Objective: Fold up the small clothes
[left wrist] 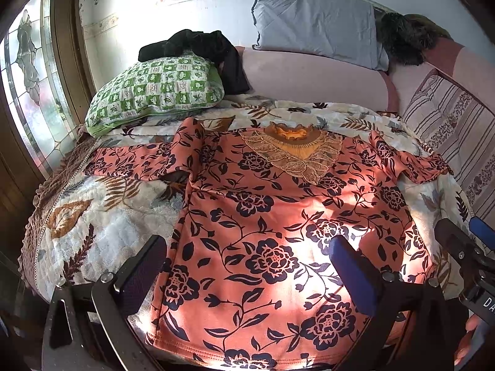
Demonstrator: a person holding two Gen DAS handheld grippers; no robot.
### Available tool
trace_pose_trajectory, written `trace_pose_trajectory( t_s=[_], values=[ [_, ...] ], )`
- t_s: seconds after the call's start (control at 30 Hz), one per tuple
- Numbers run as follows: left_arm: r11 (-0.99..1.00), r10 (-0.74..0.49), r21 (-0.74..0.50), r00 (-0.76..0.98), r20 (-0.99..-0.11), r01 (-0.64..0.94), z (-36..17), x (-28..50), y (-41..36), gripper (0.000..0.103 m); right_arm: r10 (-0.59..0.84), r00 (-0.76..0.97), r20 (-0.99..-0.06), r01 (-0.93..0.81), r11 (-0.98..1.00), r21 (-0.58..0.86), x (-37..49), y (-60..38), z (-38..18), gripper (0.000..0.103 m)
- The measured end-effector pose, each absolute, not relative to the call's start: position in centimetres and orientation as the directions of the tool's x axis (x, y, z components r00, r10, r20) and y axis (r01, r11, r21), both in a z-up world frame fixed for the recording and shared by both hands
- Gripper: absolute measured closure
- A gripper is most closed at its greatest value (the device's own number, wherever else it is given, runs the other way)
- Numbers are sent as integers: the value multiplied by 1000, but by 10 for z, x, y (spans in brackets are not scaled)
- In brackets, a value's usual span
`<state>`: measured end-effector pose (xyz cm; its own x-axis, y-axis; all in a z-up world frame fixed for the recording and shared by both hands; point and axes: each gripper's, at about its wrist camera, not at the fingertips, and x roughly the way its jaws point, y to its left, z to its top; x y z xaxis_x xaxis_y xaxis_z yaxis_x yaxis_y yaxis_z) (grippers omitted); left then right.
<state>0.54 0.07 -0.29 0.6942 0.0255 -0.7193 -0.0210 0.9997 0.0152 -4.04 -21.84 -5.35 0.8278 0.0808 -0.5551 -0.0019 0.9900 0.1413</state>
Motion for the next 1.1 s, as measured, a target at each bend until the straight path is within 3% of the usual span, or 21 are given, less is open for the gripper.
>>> trace_pose_trajectory(
  t_s=[1.1],
  values=[
    [1000, 20, 17, 688, -725, -12, -6, 7, 0, 0, 75, 832, -550, 9, 989, 148, -38, -221, -54, 0]
  ],
)
